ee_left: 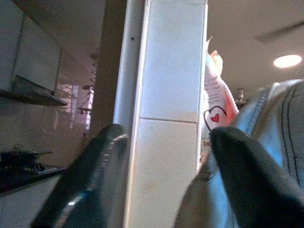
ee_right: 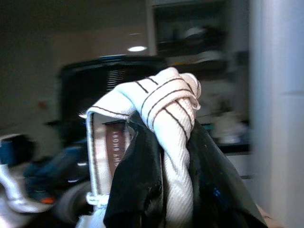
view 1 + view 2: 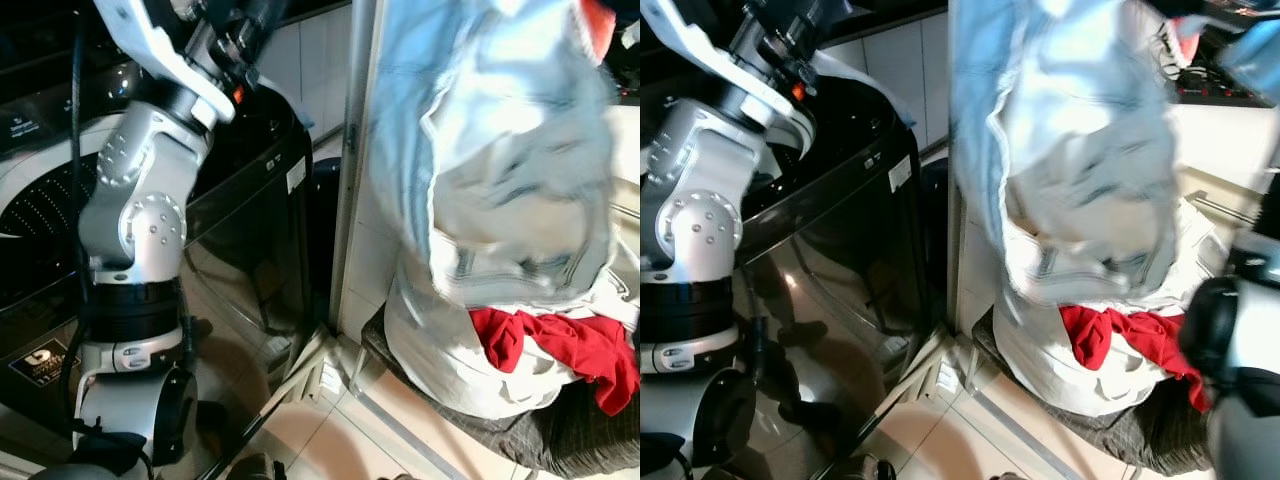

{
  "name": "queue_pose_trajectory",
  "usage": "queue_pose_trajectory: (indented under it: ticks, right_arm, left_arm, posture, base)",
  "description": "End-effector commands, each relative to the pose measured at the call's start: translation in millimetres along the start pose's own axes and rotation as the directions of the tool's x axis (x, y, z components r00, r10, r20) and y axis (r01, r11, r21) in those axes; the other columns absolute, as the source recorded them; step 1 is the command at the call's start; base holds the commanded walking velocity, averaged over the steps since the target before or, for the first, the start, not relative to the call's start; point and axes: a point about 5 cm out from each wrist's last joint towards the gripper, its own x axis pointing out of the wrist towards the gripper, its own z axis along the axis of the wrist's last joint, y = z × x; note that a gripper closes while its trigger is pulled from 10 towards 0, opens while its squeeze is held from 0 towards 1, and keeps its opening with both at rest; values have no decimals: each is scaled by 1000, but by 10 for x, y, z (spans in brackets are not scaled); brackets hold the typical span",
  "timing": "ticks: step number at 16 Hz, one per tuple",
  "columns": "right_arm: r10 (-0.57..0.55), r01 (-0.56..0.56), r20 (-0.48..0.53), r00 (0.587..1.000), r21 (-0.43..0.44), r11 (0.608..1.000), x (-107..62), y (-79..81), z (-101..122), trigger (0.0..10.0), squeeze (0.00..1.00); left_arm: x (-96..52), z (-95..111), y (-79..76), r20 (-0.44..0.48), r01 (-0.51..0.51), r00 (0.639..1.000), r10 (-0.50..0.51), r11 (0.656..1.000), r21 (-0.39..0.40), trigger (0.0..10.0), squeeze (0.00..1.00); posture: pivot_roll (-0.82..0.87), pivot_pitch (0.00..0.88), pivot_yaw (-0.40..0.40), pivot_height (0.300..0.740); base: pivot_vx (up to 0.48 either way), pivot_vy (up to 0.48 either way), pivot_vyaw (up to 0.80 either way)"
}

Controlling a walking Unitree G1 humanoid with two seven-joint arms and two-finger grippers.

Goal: Clothes washing

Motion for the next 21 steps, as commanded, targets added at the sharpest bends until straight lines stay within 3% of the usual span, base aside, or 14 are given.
queue_pose_trajectory:
  ticks: [1,2,5,6,7,8,9,10,13,16,17,18,20,21]
  right_arm:
    - [112,-112,0,994,28,993,157,224,-50,0,0]
    - [124,-123,-16,992,40,992,182,246,-116,0,0]
    - [219,-210,-69,973,121,970,240,424,-385,0,0]
    - [220,-208,-70,973,144,967,238,443,-406,0,0]
    - [217,-204,-71,974,159,966,236,453,-424,0,0]
    - [208,-193,-76,975,170,966,223,467,-459,0,0]
    - [207,-192,-76,975,172,966,221,468,-461,0,0]
    - [204,-188,-75,976,176,966,215,469,-469,0,0]
    - [198,-181,-79,977,182,966,198,476,-477,0,0]
    - [213,-195,-76,974,193,961,205,523,-489,0,0]
    - [215,-197,-78,974,194,961,209,529,-496,0,0]
    - [218,-200,-79,973,197,960,215,544,-509,0,0]
    - [223,-203,-84,971,202,958,219,571,-534,0,0]
    - [221,-200,-85,971,204,958,217,573,-535,0,0]
  left_arm:
    - [66,-14,-91,15,52,999,-51,997,-56,10000,1000]
    - [73,-24,-109,16,60,998,-59,996,-62,10000,1000]
    - [86,-133,-296,16,163,986,-164,958,-237,10000,1000]
    - [68,-166,-379,20,213,976,-216,933,-289,10000,373]
    - [44,-221,-456,-2,253,964,-265,921,-295,10000,0]
    - [-30,-283,-636,-10,359,921,-390,856,-372,10000,0]
    - [-40,-288,-658,-9,370,915,-404,845,-387,10000,0]
    - [-103,-312,-748,21,409,889,-458,773,-485,10000,0]
    - [-226,-368,-907,58,473,832,-551,651,-594,10000,0]
    - [-180,-590,-1003,-107,440,832,-544,765,-470,10000,0]
    - [-155,-635,-997,-140,416,844,-518,796,-439,10000,0]
    - [-114,-718,-964,-200,365,867,-456,856,-366,10000,0]
    - [-72,-723,-898,-186,319,901,-392,888,-330,10000,0]
    - [-78,-702,-894,-164,331,902,-400,883,-334,10000,0]
  posture:
    - [45,0,-2,740]
    - [49,0,-6,740]
    - [53,0,-9,740]
    - [51,0,-8,740]
    - [49,0,-7,740]
    - [47,0,-4,740]
    - [47,0,-4,740]
    - [42,0,0,740]
    - [40,0,1,740]
    - [42,0,-1,740]
    - [42,0,-1,740]
    - [42,0,1,740]
    - [40,0,2,740]
    - [38,0,4,740]
  base:
    - [0,0,0]
    - [0,0,0]
    - [0,0,0]
    - [0,0,0]
    - [0,0,0]
    - [0,0,0]
    - [0,0,0]
    - [0,0,0]
    - [0,0,0]
    - [0,0,0]
    - [0,0,0]
    - [0,0,0]
    - [0,0,0]
    - [0,0,0]
